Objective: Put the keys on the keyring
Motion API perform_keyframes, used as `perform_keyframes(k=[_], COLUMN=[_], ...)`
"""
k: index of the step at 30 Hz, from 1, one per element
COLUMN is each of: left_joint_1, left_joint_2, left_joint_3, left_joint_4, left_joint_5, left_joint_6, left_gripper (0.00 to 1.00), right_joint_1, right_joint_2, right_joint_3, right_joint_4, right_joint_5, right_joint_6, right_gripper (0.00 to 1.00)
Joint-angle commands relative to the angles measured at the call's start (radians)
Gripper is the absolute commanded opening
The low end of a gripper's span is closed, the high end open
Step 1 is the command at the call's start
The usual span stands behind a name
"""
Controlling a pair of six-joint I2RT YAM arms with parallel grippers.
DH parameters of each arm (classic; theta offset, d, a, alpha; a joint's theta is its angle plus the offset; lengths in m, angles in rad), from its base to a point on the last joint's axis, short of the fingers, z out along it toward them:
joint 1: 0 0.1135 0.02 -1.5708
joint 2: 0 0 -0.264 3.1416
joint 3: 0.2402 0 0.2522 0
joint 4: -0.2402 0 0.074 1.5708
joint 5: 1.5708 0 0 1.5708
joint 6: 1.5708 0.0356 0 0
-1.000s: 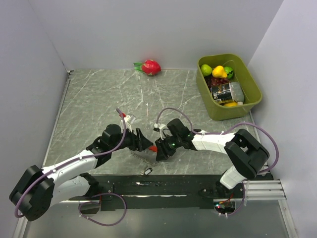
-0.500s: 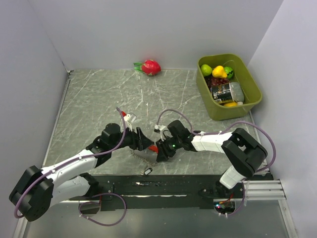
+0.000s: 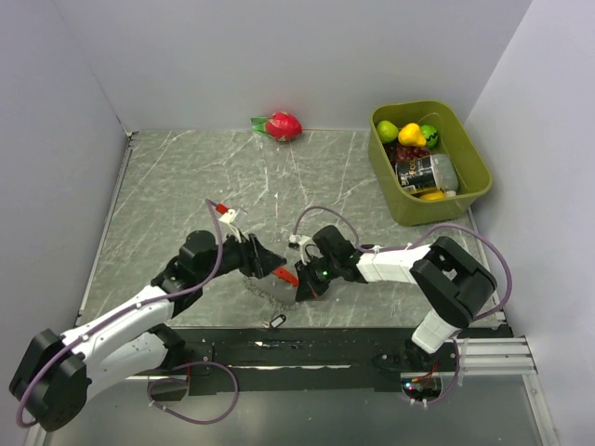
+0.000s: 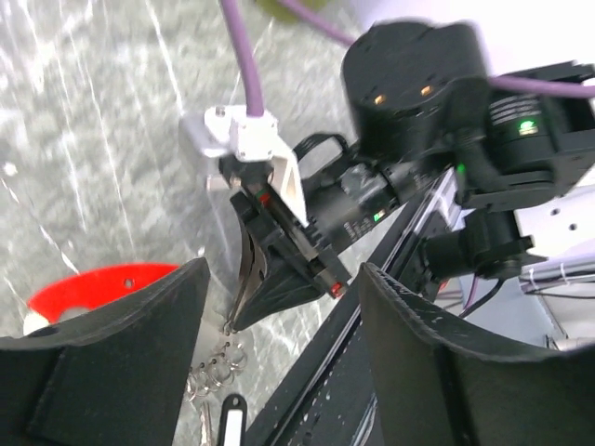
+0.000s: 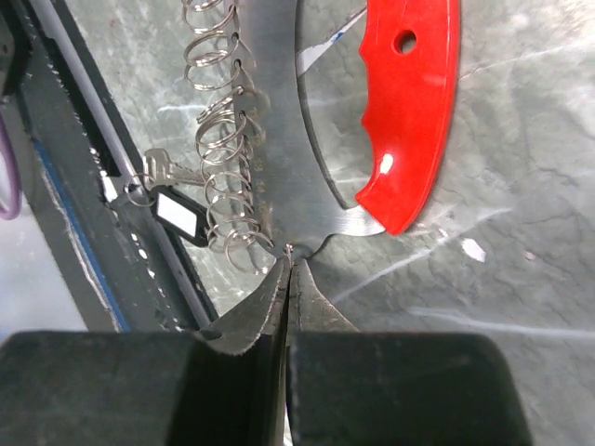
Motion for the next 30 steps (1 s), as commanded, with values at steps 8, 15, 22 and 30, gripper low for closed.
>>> perform_keyframes(k=[8, 15, 22, 30], left_joint_1=[0.07, 0.07, 0.071, 0.062], left_joint_2=[-0.101, -0.084, -0.089, -0.106], left_joint_3=[0.14, 0.27, 0.284, 0.292], left_joint_4=[-0.124, -0.223, -0.171, -0.193], left_joint_5=[0.206, 0.288, 0.369, 0.423], left_joint_6=[0.126, 0.196, 0.204, 0.238], left_gripper=[0.63, 0.59, 0.52, 0.48], right_joint_1=[-0.008, -0.014, -0.014, -0.012], right_joint_2=[-0.283, -0.397, -0.372, -0.391], right_joint_3=[0.265, 0.425, 0.523, 0.512], right_joint_4=[-0.265, -0.377, -0.468, -0.436], right_joint_5=[-0.08, -0.255, -0.318, -0.3], right_joint_6=[-0.301, -0.441, -0.452, -0.407], right_gripper=[0.0, 0.0, 0.0, 0.0])
